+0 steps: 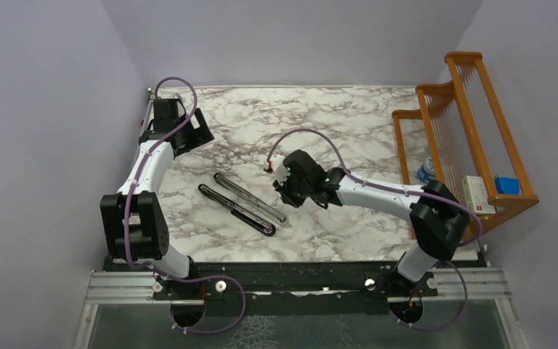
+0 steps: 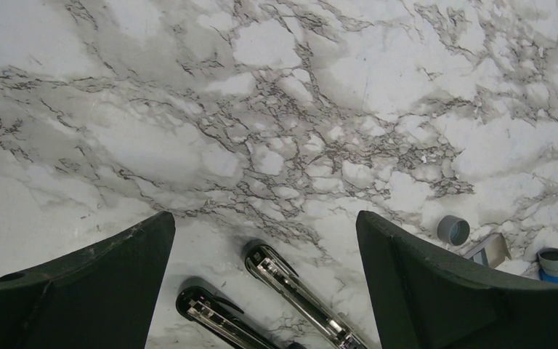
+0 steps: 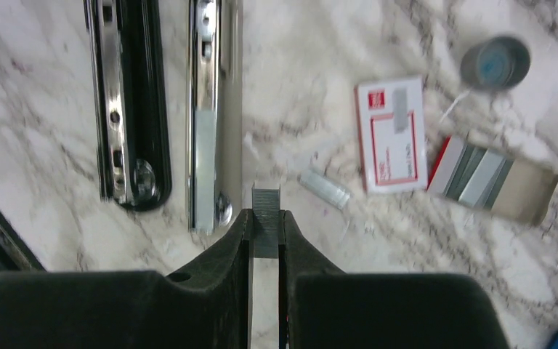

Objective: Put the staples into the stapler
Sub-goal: Place the staple at the center of the board.

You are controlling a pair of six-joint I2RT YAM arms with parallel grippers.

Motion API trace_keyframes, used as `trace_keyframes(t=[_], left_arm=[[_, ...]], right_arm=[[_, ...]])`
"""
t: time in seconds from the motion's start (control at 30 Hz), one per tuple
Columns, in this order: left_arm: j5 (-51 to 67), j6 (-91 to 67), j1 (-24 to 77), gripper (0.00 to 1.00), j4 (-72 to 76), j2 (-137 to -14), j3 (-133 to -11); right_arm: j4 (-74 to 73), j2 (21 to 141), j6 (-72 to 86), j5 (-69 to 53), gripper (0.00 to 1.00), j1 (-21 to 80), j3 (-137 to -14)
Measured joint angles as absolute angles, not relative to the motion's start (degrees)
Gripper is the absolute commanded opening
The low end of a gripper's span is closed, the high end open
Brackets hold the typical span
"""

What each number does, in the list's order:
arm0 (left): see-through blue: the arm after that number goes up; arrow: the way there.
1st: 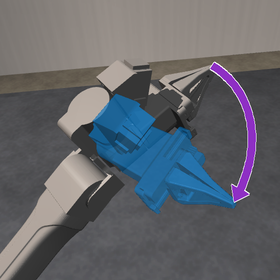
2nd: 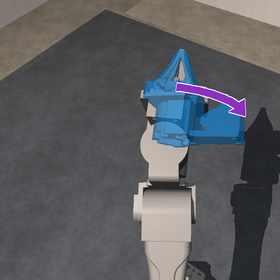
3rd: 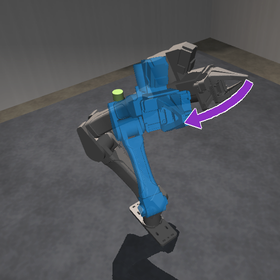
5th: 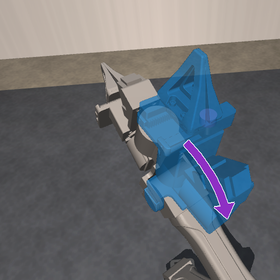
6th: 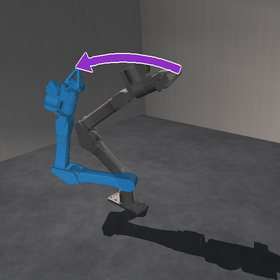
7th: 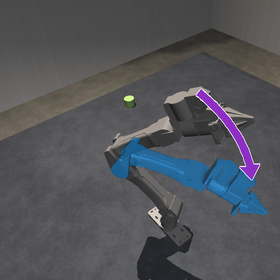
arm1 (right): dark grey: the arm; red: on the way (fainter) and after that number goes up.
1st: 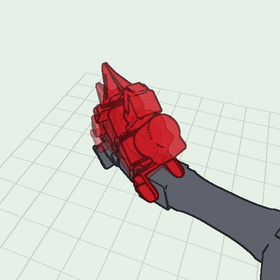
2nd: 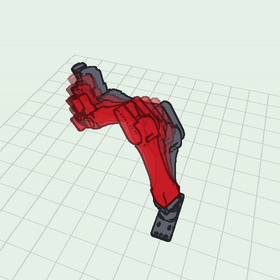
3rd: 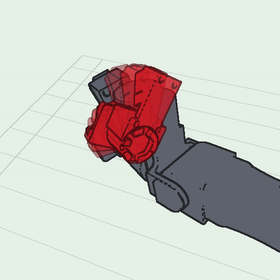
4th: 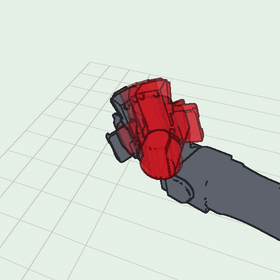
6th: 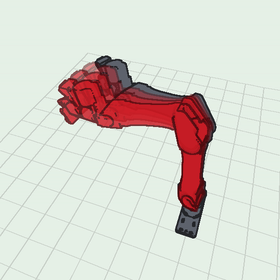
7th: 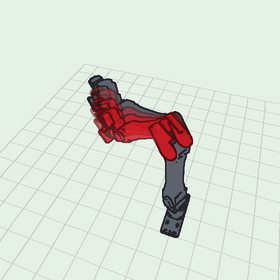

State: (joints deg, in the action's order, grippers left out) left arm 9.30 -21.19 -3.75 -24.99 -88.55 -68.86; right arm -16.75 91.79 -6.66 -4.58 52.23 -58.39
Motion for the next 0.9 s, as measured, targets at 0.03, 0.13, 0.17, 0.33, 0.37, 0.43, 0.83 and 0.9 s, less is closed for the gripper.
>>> trace_keyframes(t=[0.03, 0.13, 0.17, 0.33, 0.37, 0.43, 0.83, 0.9], left_arm=[[9.08, -21.15, -3.75, 0.98, -24.97, -88.53, -68.75], [7.64, -20.99, -3.75, 0.98, -25.04, -88.03, -68.01], [6.81, -20.99, -3.75, 0.99, -25.08, -87.66, -67.66], [2.17, -21.04, -3.75, 0.99, -26.06, -84.75, -66.13], [1.39, -21.04, -3.75, 0.99, -26.13, -83.99, -65.93], [0.23, -21.04, -3.75, 0.99, -26.22, -82.74, -65.82], [-1.87, -21.30, -3.75, 0.99, -26.33, -81.56, -65.80], [-2.04, -21.63, -3.75, 0.99, -26.30, -81.56, -65.73]], right_arm=[[-16.49, 93.30, -5.98, -4.40, 0.07, 52.23, -60.60], [-15.31, 100.53, -4.60, -3.66, 0.07, 52.23, -68.42], [-14.83, 102.85, -4.25, -3.46, 0.07, 52.23, -70.41], [-13.82, 112.92, -2.85, -2.37, 0.07, 52.23, -78.81], [-13.52, 114.32, -2.72, -2.09, 0.07, 52.23, -79.94], [-13.08, 116.46, -2.55, -1.32, 0.07, 52.23, -81.58], [-9.82, 122.13, -2.61, 2.09, 0.08, 51.53, -86.15], [-9.58, 123.15, -2.76, 2.09, 0.08, 51.27, -87.20]])
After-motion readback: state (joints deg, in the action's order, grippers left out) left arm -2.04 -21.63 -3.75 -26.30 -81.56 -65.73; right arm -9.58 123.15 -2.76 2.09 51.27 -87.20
